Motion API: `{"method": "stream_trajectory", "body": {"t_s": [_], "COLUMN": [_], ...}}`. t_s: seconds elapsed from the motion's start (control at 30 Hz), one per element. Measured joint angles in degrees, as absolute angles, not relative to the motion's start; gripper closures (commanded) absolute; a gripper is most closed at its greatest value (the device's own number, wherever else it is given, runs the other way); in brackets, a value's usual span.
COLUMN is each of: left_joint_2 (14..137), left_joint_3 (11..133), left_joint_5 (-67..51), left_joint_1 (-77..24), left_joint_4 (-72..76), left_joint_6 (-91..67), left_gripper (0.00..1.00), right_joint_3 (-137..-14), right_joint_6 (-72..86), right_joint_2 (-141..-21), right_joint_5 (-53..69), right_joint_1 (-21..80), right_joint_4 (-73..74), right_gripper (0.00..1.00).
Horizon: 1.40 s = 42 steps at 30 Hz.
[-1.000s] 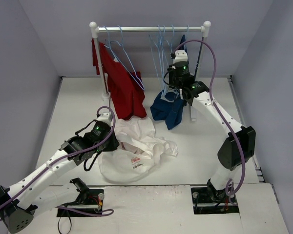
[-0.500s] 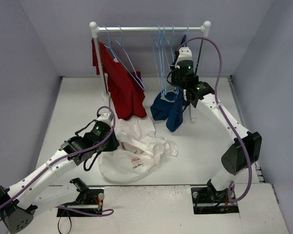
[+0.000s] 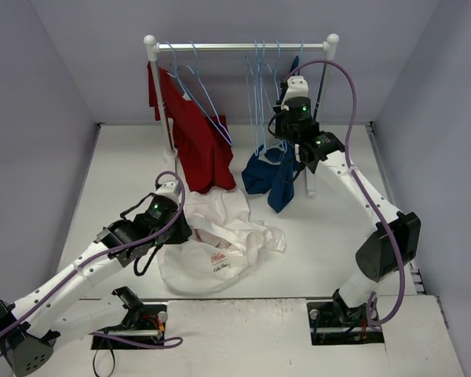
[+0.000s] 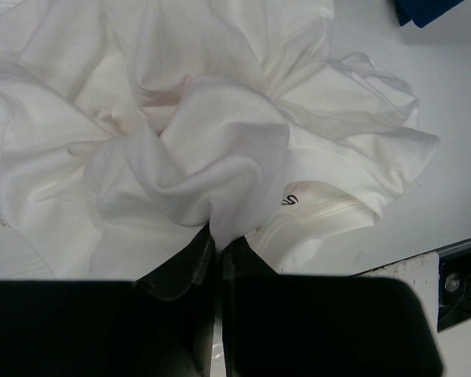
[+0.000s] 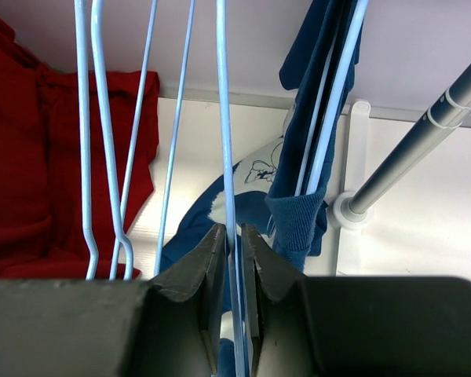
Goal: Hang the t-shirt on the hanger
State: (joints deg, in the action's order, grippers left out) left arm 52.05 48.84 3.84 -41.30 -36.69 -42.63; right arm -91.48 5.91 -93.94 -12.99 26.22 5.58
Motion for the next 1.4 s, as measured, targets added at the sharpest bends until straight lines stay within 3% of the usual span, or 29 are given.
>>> {"method": "stream_trajectory", "body": {"t_s": [0.37,0.63,0.97,1.4], "left_joint_2": [51.99,51.75,51.48,51.48], "left_joint_3": [48.84,48.84,48.84,48.82], "left_joint_5": [3.84,3.84,3.84,3.88], "left_joint_1": [-41.30,-41.30,-41.30,-41.30], "left_joint_4": [-36.71,-36.69,-36.73,-36.75], "left_joint_6": [-42.63,-42.63,-42.63,-42.65], "left_gripper": [1.00,1.00,1.00,1.00], "right_joint_3": [-91.48,-91.48,-91.48,-89.22], "right_joint_6": [5.93,5.93,5.28,3.84], "right_joint_2": [-94.56,-95.46,-95.05,-84.09], "right_joint_5": [-12.37,-11.90,-11.73,-12.49], "right_joint_1": [25.89,25.49,25.47,25.47], "right_joint_4": [5.56,5.56,5.63,5.47], "right_gripper": [0.87,1.00,1.00,1.00]}}
